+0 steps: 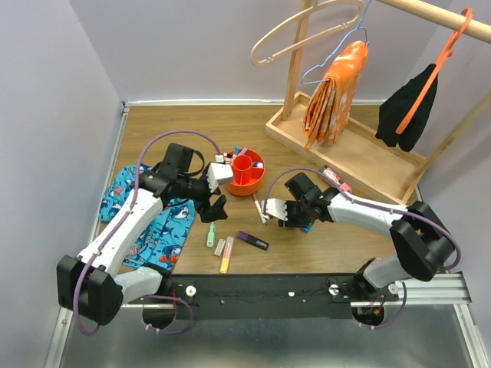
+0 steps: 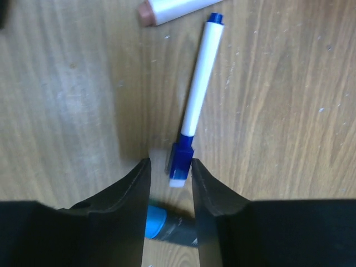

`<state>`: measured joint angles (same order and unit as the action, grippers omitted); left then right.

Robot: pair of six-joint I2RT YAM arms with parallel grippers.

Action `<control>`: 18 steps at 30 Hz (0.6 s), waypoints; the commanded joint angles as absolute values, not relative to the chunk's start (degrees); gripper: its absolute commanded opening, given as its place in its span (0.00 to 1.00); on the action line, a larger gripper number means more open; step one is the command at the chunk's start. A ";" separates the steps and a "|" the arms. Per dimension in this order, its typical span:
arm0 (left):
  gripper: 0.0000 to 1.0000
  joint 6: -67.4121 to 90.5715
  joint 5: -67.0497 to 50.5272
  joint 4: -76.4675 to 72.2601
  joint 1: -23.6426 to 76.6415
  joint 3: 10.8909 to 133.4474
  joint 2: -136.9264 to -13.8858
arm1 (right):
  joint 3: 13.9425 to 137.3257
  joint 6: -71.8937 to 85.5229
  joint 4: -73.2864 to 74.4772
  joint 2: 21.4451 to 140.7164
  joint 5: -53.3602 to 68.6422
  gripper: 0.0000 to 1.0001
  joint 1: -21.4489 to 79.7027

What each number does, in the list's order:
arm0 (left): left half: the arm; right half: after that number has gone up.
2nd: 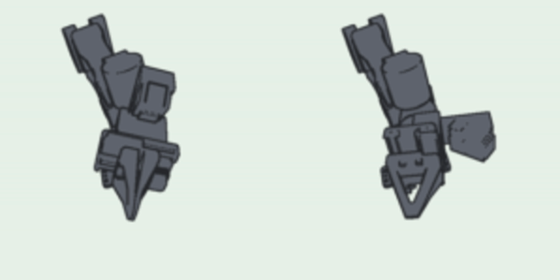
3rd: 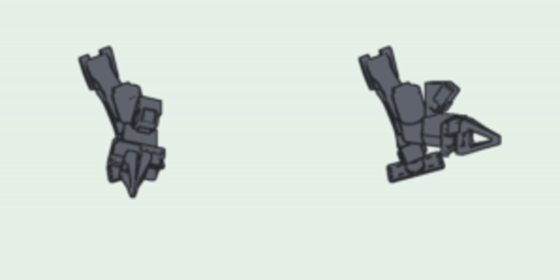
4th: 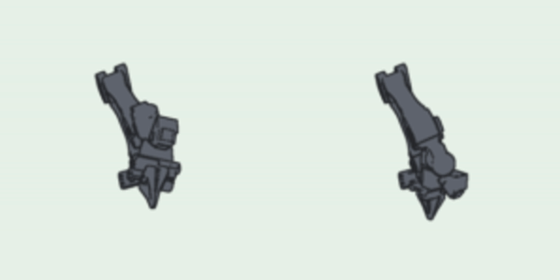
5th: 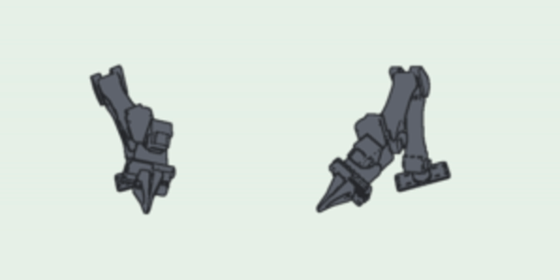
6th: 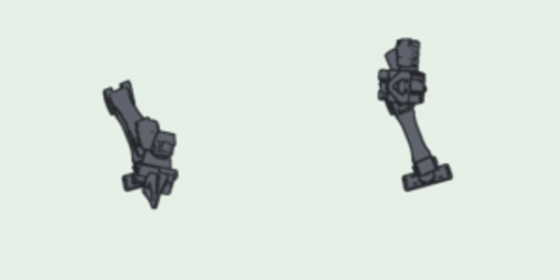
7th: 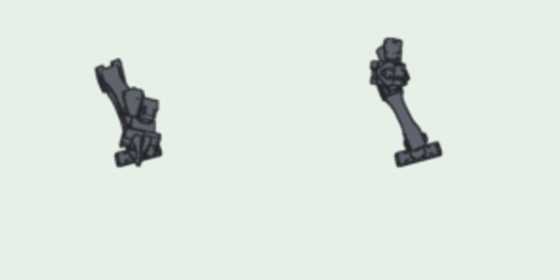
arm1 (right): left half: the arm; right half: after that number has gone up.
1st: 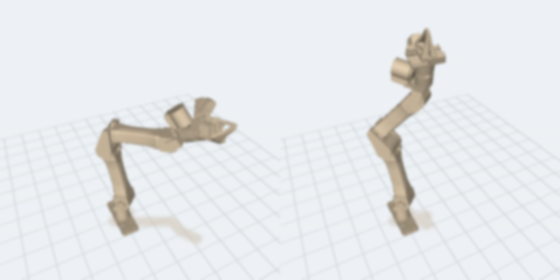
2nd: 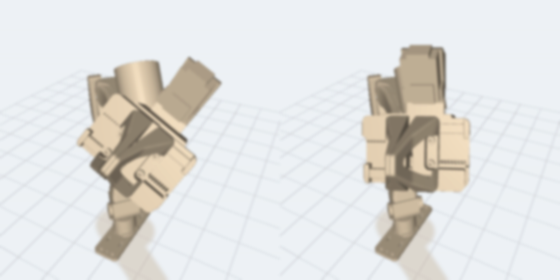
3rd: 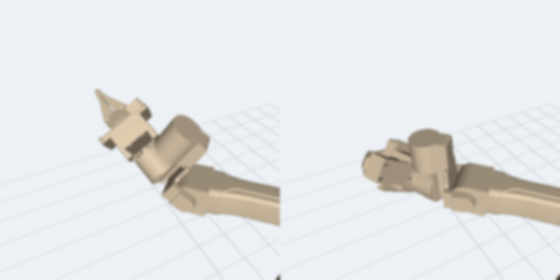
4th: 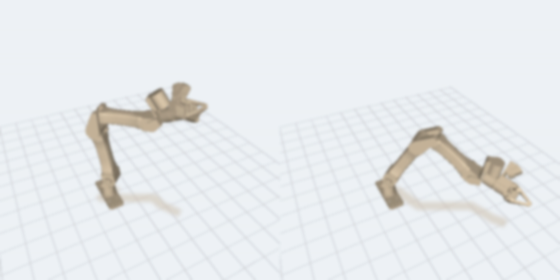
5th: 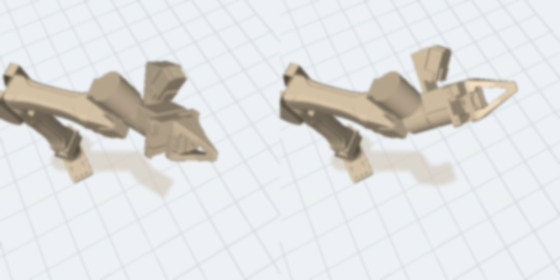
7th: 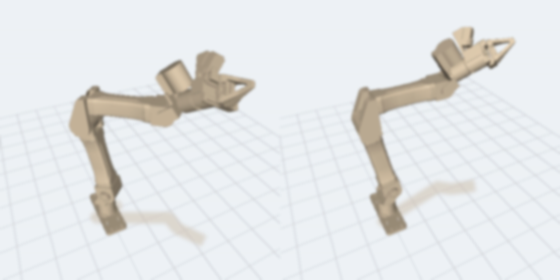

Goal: Sort the stationery into containers
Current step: Move the pen to the center of the board, then pick up the pen from the center of the board.

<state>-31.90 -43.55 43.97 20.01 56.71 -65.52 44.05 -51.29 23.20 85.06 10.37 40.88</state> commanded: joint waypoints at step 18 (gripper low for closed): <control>0.54 -45.97 -33.40 43.69 48.07 72.93 -91.66 | 59.93 -12.48 26.20 51.41 19.95 0.45 31.38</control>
<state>-43.83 -35.46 46.02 44.71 67.79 -86.28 56.10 -20.84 30.59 49.56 18.11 35.44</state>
